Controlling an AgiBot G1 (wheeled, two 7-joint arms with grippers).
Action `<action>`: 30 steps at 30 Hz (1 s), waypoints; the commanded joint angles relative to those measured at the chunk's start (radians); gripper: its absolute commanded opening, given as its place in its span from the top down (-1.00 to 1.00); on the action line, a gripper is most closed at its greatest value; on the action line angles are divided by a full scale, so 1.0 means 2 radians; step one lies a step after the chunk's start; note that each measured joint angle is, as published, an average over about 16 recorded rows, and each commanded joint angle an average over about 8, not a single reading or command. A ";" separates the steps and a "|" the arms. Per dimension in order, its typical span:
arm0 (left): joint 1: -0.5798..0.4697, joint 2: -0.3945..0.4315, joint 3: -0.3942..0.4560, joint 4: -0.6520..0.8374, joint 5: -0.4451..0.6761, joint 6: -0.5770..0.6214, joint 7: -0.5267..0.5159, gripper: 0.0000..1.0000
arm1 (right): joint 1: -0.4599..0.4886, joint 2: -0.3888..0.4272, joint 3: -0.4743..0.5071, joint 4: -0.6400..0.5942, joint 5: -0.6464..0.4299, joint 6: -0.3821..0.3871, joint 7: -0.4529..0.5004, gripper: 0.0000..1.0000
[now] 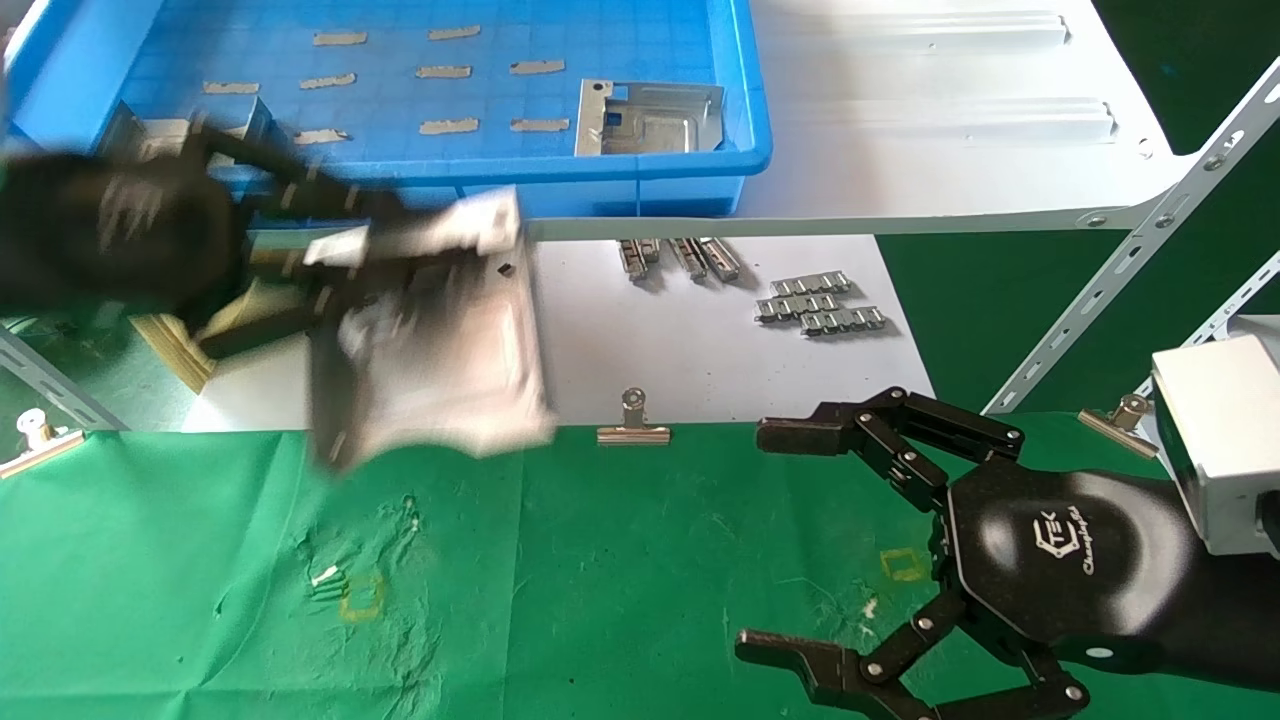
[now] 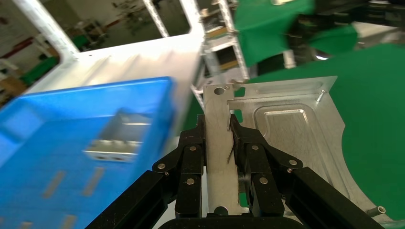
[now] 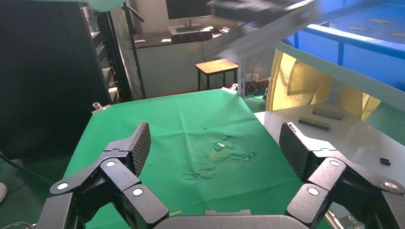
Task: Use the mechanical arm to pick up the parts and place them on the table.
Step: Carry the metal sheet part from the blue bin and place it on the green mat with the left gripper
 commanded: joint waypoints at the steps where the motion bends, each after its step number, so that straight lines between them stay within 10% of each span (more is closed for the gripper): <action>1: 0.026 -0.031 0.022 -0.046 -0.036 -0.002 -0.002 1.00 | 0.000 0.000 0.000 0.000 0.000 0.000 0.000 -1.00; 19: 0.089 -0.019 0.147 0.075 0.054 -0.034 0.251 0.97 | 0.000 0.000 0.000 0.000 0.000 0.000 0.000 -1.00; 27: 0.079 0.013 0.152 0.164 0.067 -0.035 0.308 -0.87 | 0.000 0.000 0.000 0.000 0.000 0.000 0.000 -1.00; 30: 0.075 0.022 0.151 0.191 0.065 -0.033 0.318 -1.00 | 0.000 0.000 0.000 0.000 0.000 0.000 0.000 -1.00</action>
